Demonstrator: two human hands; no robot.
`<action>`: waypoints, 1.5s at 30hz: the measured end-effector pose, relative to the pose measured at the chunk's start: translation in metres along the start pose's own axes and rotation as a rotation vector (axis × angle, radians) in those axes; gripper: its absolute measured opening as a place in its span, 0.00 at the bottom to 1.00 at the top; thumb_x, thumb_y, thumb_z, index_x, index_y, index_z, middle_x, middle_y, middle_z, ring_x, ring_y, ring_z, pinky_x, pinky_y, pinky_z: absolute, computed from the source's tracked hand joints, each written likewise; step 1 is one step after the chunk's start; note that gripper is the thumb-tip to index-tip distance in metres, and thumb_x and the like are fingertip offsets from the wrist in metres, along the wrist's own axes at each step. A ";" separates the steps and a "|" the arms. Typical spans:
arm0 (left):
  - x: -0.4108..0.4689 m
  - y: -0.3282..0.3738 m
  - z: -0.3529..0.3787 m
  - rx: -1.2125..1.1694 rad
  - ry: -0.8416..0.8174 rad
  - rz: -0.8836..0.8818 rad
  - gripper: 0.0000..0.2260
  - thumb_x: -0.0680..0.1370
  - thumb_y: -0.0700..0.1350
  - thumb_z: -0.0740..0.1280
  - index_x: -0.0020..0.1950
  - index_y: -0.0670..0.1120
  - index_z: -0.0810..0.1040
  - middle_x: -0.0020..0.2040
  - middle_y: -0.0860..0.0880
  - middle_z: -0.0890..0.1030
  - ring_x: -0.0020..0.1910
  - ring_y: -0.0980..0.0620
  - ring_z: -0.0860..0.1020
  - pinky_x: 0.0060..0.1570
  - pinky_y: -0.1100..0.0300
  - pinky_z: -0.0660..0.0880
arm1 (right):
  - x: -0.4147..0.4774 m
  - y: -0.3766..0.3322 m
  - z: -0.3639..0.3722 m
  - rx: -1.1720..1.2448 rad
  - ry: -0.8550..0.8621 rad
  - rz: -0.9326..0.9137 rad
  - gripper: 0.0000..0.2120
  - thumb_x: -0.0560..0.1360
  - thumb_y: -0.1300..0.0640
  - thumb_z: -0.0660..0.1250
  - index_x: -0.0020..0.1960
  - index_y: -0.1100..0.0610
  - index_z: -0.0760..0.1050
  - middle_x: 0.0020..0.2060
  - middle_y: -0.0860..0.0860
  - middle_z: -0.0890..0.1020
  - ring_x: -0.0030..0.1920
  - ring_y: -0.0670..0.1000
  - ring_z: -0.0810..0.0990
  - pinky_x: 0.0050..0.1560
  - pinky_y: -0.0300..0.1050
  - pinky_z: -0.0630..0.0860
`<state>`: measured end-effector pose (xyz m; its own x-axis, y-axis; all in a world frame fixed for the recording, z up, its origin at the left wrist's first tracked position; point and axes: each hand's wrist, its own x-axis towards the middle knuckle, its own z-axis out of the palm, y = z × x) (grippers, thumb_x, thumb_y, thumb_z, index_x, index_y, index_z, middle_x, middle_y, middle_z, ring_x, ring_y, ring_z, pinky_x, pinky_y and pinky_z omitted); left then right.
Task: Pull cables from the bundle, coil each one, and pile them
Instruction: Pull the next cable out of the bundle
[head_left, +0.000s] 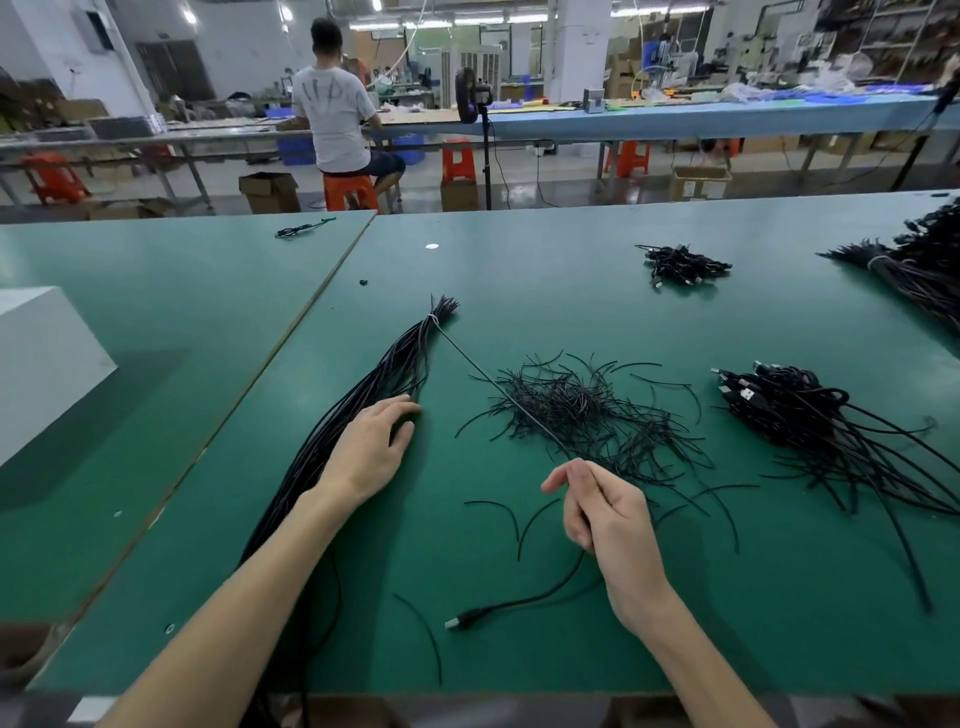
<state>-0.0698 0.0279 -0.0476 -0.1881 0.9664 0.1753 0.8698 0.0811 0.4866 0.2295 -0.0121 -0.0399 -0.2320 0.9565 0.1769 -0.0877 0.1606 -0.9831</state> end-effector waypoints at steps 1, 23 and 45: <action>0.000 -0.002 0.002 0.019 0.014 0.008 0.16 0.86 0.46 0.60 0.73 0.49 0.75 0.76 0.53 0.71 0.76 0.51 0.67 0.78 0.54 0.60 | 0.000 0.000 0.000 0.008 0.012 -0.007 0.19 0.83 0.46 0.59 0.42 0.52 0.81 0.24 0.50 0.66 0.26 0.49 0.61 0.30 0.39 0.63; 0.006 0.058 0.024 -0.499 0.014 -0.045 0.12 0.86 0.45 0.62 0.64 0.43 0.80 0.55 0.50 0.85 0.52 0.52 0.84 0.54 0.58 0.79 | -0.002 -0.002 0.002 -0.168 -0.125 0.024 0.13 0.84 0.51 0.63 0.66 0.39 0.76 0.24 0.50 0.73 0.24 0.46 0.68 0.27 0.35 0.69; 0.011 0.051 0.021 -0.393 0.142 -0.186 0.06 0.83 0.40 0.66 0.55 0.44 0.82 0.46 0.47 0.81 0.37 0.56 0.77 0.41 0.58 0.78 | -0.001 0.000 -0.002 -0.170 -0.197 0.045 0.12 0.85 0.51 0.61 0.66 0.46 0.78 0.25 0.51 0.75 0.27 0.47 0.71 0.32 0.38 0.72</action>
<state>-0.0179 0.0475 -0.0387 -0.4093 0.8989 0.1563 0.5812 0.1249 0.8041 0.2313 -0.0125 -0.0402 -0.4180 0.9003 0.1218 0.0873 0.1733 -0.9810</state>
